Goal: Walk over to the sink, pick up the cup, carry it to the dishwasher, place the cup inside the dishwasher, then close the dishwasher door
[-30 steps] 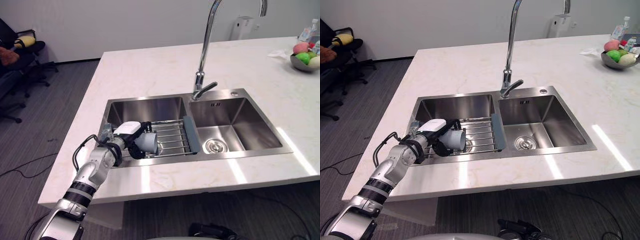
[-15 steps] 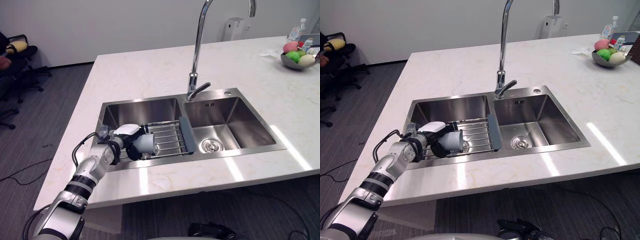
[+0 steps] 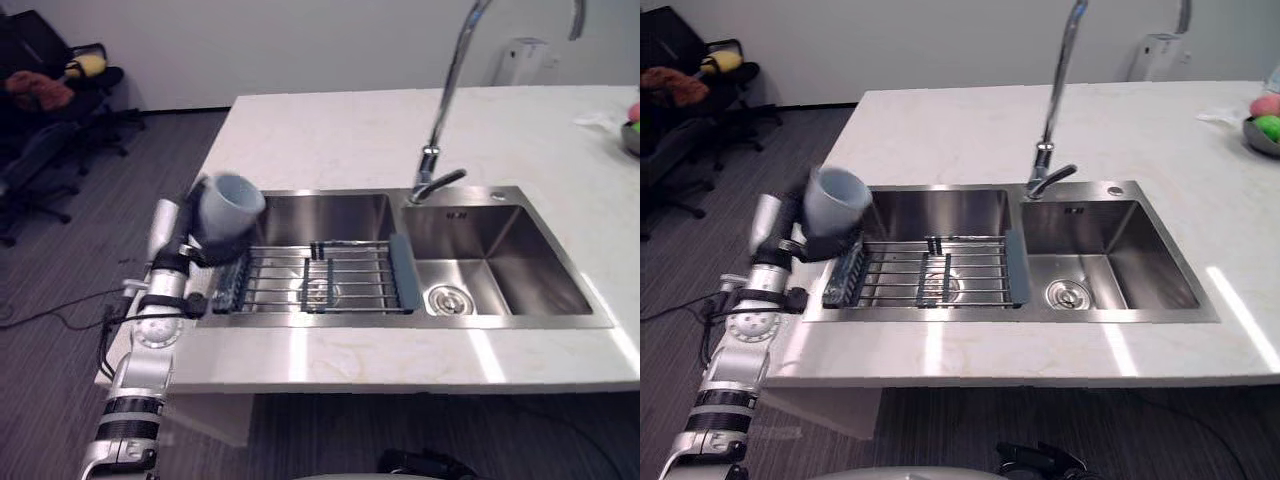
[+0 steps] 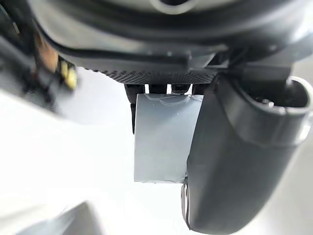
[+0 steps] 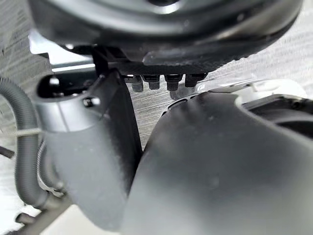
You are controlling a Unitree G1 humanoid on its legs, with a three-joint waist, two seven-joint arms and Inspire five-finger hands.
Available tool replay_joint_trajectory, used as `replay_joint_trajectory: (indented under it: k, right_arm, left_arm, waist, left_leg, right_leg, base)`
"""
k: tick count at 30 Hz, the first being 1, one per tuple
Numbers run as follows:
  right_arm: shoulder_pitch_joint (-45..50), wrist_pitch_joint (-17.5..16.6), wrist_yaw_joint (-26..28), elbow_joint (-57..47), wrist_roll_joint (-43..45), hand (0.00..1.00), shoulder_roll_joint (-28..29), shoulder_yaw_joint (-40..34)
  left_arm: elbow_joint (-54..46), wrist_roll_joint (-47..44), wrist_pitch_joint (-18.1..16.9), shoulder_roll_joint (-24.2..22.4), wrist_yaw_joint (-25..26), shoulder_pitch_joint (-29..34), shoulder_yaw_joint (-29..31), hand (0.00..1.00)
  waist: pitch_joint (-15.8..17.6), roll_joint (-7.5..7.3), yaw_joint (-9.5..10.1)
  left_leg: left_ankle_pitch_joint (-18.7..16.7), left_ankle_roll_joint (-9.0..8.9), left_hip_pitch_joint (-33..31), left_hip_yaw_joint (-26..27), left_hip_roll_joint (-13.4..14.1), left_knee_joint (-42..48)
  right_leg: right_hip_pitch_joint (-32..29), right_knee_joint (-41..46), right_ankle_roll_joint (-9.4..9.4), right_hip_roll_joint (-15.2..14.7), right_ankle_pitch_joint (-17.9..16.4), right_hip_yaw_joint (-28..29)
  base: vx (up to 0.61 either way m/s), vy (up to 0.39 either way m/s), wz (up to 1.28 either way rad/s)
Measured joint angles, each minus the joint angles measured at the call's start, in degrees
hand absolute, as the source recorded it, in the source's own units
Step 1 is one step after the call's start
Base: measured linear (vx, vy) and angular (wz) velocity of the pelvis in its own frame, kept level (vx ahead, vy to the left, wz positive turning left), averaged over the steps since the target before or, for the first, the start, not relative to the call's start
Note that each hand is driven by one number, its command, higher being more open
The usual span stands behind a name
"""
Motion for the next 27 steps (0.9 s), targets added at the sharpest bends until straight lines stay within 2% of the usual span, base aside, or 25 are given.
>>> replay_joint_trajectory:
  k: [2, 4, 7, 9, 12, 14, 15, 16, 17, 18, 19, 20, 21, 22, 23, 24, 25, 26, 27]
  right_arm:
    - [0.5, -0.2, 0.0, 0.0, 0.0, 1.00, 0.0, -0.1]
    - [0.7, -0.4, 0.7, 1.0, -0.1, 1.00, -0.1, -0.1]
    - [0.4, -0.3, 2.1, 2.3, -1.4, 1.00, 0.0, -0.7]
    - [0.2, 0.1, 3.5, 2.4, -3.8, 1.00, -0.2, -1.2]
    - [-0.6, 1.1, 6.6, 2.3, -8.9, 1.00, -0.4, -1.9]
    - [-1.1, 1.8, 7.3, 3.2, -10.3, 1.00, -1.2, -2.0]
    - [-1.2, 1.7, 7.4, 3.8, -10.3, 1.00, -1.6, -2.3]
    - [-1.3, 1.8, 7.3, 4.3, -10.1, 1.00, -1.8, -2.6]
    - [-1.3, 1.6, 7.3, 4.9, -9.4, 1.00, -1.6, -3.0]
    - [-2.5, 1.5, 6.3, 6.1, -6.5, 1.00, -2.9, -4.9]
    - [-1.1, 1.6, 6.1, 5.7, -3.8, 1.00, -3.5, -5.8]
    - [-0.8, 1.8, 6.1, 5.7, -3.1, 1.00, -3.8, -5.8]
    - [-0.1, 1.9, 6.5, 5.8, -2.3, 1.00, -4.3, -5.6]
    - [-0.1, 1.7, 6.5, 5.9, -1.7, 1.00, -4.3, -5.6]
    - [-0.1, 1.7, 6.5, 5.9, -1.1, 1.00, -4.4, -5.6]
    - [0.0, 1.7, 6.2, 6.0, -0.6, 1.00, -4.5, -5.5]
    - [0.3, 2.1, 4.1, 6.2, 0.6, 1.00, -4.8, -5.5]
    - [-0.2, 2.7, 1.6, 6.9, 2.0, 1.00, -4.5, -5.6]
    - [-0.4, 3.2, 0.2, 6.9, 2.7, 1.00, -4.4, -5.5]
  left_arm:
    - [-4.7, -1.4, -2.5, -1.5, 2.2, 2.2, 2.6, 0.00]
    - [-10.1, -1.7, -5.6, -4.0, 3.8, 5.2, 5.0, 0.00]
    - [-14.5, -2.1, -7.7, -6.7, 4.8, 9.8, 7.3, 0.00]
    - [-16.4, -2.2, -7.8, -8.7, 5.9, 12.9, 8.5, 0.00]
    - [-16.7, -2.1, -7.2, -11.7, 6.4, 15.9, 9.0, 0.00]
    - [-16.7, -1.9, -7.0, -13.9, 6.4, 16.4, 8.6, 0.00]
    - [-16.8, -1.9, -7.1, -14.6, 6.6, 16.4, 8.0, 0.00]
    - [-16.9, -1.4, -7.4, -15.5, 7.1, 16.8, 7.3, 0.00]
    - [-16.9, -0.9, -8.4, -16.1, 8.2, 16.9, 6.5, 0.00]
    - [-17.4, 2.8, -11.7, -17.2, 10.9, 18.3, 2.8, 0.00]
    - [-18.6, 6.2, -12.4, -17.2, 12.2, 20.3, -0.6, 0.00]
    - [-19.1, 7.3, -12.8, -17.2, 12.5, 20.6, -1.9, 0.00]
    - [-20.8, 8.9, -13.5, -17.1, 12.4, 20.8, -4.4, 0.00]
    - [-23.4, 9.8, -14.9, -17.1, 11.5, 20.8, -6.5, 0.00]
    - [-24.4, 9.8, -15.5, -17.0, 11.0, 20.7, -7.0, 0.00]
    - [-25.7, 9.7, -16.1, -17.0, 10.1, 20.3, -7.5, 0.00]
    - [-26.1, 9.8, -17.0, -17.0, 9.6, 19.3, -8.4, 0.00]
    - [-26.0, 9.7, -17.2, -16.6, 9.0, 18.5, -8.6, 0.00]
    - [-25.8, 9.5, -17.0, -16.4, 8.9, 18.6, -8.7, 0.00]
  waist:
    - [-0.1, -0.19, 0.91]
    - [-0.4, -0.62, 2.69]
    - [-0.7, -0.97, 4.46]
    - [-0.7, -1.04, 5.35]
    - [-0.6, -0.98, 6.36]
    - [-0.1, -0.39, 7.20]
    - [0.2, 0.22, 7.57]
    - [0.3, -0.11, 8.44]
    - [0.6, -2.96, 7.93]
    - [2.2, -2.35, 8.09]
    - [2.3, -2.64, 7.62]
    - [2.3, -2.56, 7.27]
    - [2.0, -2.13, 6.28]
    - [1.8, -1.71, 5.19]
    - [1.7, -1.63, 5.04]
    - [1.6, -1.33, 4.99]
    - [1.4, -0.47, 5.20]
    - [2.0, -1.04, 6.12]
    - [2.2, -1.27, 6.76]
  left_leg:
    - [0.1, 0.30, -0.4, -1.4, -0.3, 0.0]
    - [0.0, 0.24, -1.6, -2.7, -0.3, 0.6]
    - [-0.1, 0.24, -2.8, -3.9, -0.3, 1.3]
    - [-0.1, 0.66, -4.3, -5.3, -0.3, 2.9]
    - [0.9, 0.89, -8.2, -10.7, -0.7, 5.1]
    - [4.5, 0.83, -9.9, -15.1, -1.2, 2.9]
    - [3.7, 1.78, -9.5, -14.5, -0.7, 1.4]
    - [2.2, 4.86, -8.7, -7.5, 1.0, -0.4]
    - [-1.1, 10.80, -8.9, 1.9, 1.3, 1.2]
    - [-3.4, 14.31, -13.9, 14.8, 7.2, 18.2]
    - [-3.6, 14.10, -13.6, 18.2, 8.4, 25.3]
    - [-4.0, 13.88, -13.1, 18.5, 8.4, 26.4]
    - [-5.0, 13.52, -12.1, 19.3, 8.8, 26.8]
    - [-6.6, 10.98, -11.2, 20.2, 9.8, 26.5]
    - [-6.9, 10.16, -11.0, 20.6, 10.4, 26.0]
    - [-6.5, 8.94, -11.0, 21.5, 11.7, 24.9]
    - [-3.8, 6.13, -11.0, 22.4, 12.6, 21.3]
    - [-3.0, 3.40, -11.1, 20.3, 8.7, 19.1]
    - [-2.9, 3.65, -11.0, 18.8, 6.6, 18.5]
  right_leg:
    - [0.3, 0.0, 0.22, -0.5, -0.2, -1.3]
    - [0.3, 0.0, 0.26, -0.9, -0.2, -2.1]
    - [0.4, 0.0, 0.23, -1.0, -0.3, -3.0]
    - [0.4, 0.1, 0.19, -1.2, -0.3, -4.3]
    - [1.0, 0.4, -0.14, -1.4, -0.6, -9.8]
    - [3.0, 1.0, -0.29, -1.4, -2.2, -17.6]
    - [3.5, 1.9, -0.67, -1.3, -2.7, -19.7]
    - [4.7, 2.9, -0.88, -1.7, -3.4, -24.0]
    - [5.9, 2.3, -1.28, -3.6, -4.9, -28.3]
    - [6.4, 6.3, -1.44, -6.6, -7.0, -36.2]
    - [8.1, 8.6, -0.69, -9.2, -7.9, -41.0]
    - [8.8, 9.1, -0.40, -9.8, -8.0, -42.8]
    - [10.3, 9.8, 0.49, -10.8, -7.8, -47.1]
    - [11.4, 10.8, 1.58, -12.0, -7.1, -52.1]
    - [11.6, 11.4, 2.28, -12.6, -6.5, -53.9]
    - [12.0, 12.5, 3.22, -13.6, -5.8, -56.6]
    - [13.5, 14.0, 4.56, -14.5, -4.9, -61.0]
    - [16.1, 15.8, 4.88, -17.7, -3.3, -65.1]
    - [17.1, 16.8, 3.37, -19.2, -1.5, -65.8]
  base:
    - [-0.04, 0.005, 0.34]
    - [-0.04, 0.002, 0.30]
    - [-0.04, -0.008, 0.21]
    - [-0.03, -0.016, 0.39]
    - [-0.06, -0.027, 0.98]
    - [-0.12, -0.040, 1.63]
    - [-0.16, -0.034, 1.70]
    - [-0.11, -0.019, 1.92]
    - [-0.17, 0.048, 2.90]
    - [-0.11, 0.147, 3.05]
    - [-0.11, 0.179, 2.44]
    - [-0.01, 0.150, 1.85]
    - [-0.01, 0.178, 1.93]
    - [0.00, 0.192, 1.97]
    - [0.02, 0.208, 1.76]
    - [0.07, 0.265, 1.70]
    - [0.10, 0.372, 2.16]
    - [0.11, 0.408, 1.95]
    - [0.11, 0.429, 1.99]
